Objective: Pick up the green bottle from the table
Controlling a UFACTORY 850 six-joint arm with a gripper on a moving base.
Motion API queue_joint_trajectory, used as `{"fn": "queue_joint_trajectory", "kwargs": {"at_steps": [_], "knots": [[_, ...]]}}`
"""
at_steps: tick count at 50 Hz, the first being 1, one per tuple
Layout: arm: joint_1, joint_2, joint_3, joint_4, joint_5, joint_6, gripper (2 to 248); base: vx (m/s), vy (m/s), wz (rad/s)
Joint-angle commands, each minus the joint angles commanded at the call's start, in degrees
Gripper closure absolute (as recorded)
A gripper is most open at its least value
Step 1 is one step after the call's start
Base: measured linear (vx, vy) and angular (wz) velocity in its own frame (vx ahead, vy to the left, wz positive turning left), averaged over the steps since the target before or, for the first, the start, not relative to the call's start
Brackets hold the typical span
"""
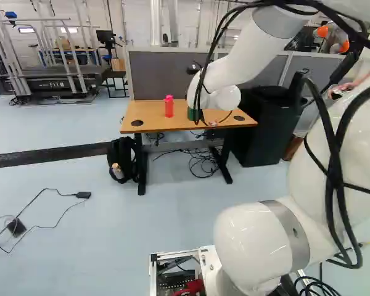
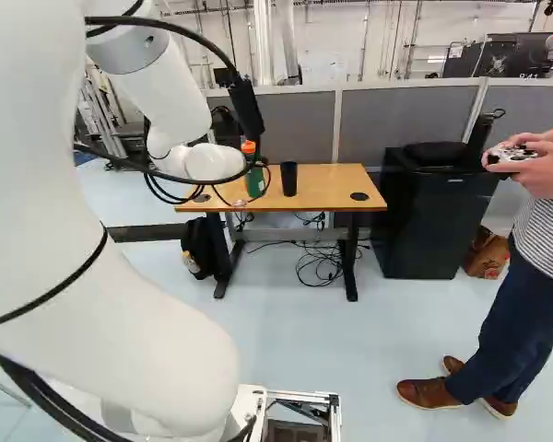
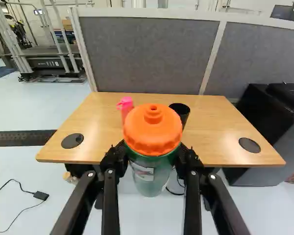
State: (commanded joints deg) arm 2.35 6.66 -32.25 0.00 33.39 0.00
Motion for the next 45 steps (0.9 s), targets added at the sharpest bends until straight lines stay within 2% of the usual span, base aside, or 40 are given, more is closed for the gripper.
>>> {"fn": "queue_joint_trajectory", "kwargs": {"at_steps": [25,45], "knots": [[-1.1,4.2,12.3,0.0,7.5,0.0,131,0.0,0.0,0.0],[-1.7,6.8,19.8,0.0,12.0,0.0,131,0.0,0.0,0.0]]}}
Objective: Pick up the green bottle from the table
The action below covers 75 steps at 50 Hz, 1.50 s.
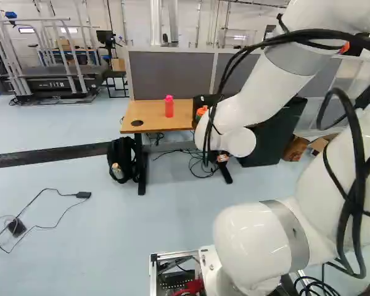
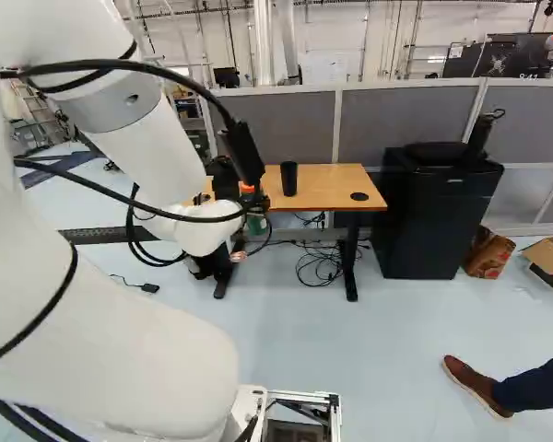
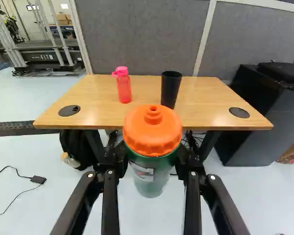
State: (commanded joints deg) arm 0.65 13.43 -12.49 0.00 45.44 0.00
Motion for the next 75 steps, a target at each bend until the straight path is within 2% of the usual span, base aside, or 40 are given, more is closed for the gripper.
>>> {"fn": "queue_joint_trajectory", "kwargs": {"at_steps": [16,33,75], "knots": [[-0.4,1.4,4.2,0.0,2.5,0.0,131,0.0,0.0,0.0],[-0.6,2.3,6.8,0.0,4.1,0.0,131,0.0,0.0,0.0],[-0.6,2.6,7.5,0.0,4.6,0.0,131,0.0,0.0,0.0]]}}
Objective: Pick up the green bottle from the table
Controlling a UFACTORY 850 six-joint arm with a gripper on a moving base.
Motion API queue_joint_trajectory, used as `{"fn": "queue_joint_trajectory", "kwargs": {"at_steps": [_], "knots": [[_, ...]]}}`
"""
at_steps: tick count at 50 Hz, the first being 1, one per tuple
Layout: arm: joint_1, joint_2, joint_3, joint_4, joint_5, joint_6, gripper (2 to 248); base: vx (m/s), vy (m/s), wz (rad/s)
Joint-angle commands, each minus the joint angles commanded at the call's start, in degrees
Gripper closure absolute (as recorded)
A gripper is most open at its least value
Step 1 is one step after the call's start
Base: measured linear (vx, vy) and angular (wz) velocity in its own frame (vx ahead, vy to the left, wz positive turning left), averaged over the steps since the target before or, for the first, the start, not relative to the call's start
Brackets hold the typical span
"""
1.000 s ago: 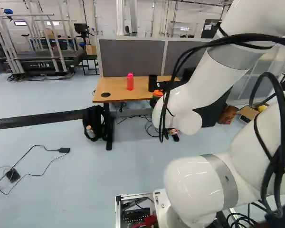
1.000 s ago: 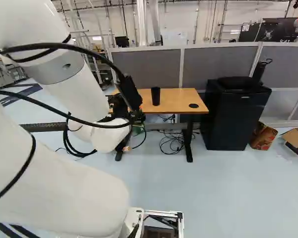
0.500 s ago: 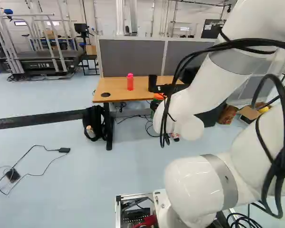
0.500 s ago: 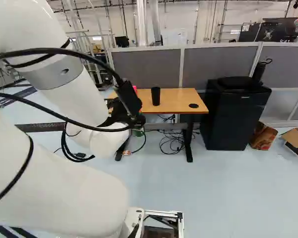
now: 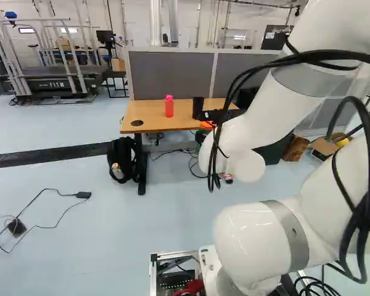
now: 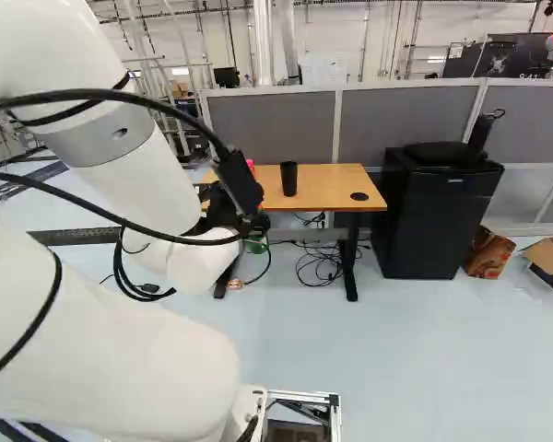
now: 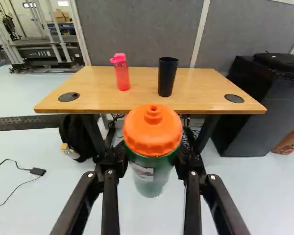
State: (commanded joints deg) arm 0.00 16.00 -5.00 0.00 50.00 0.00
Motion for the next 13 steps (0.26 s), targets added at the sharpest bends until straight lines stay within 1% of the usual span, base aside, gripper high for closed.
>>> {"fn": "queue_joint_trajectory", "kwargs": {"at_steps": [13], "knots": [[0.0,0.0,0.0,0.0,0.0,0.0,131,0.0,0.0,0.0]]}}
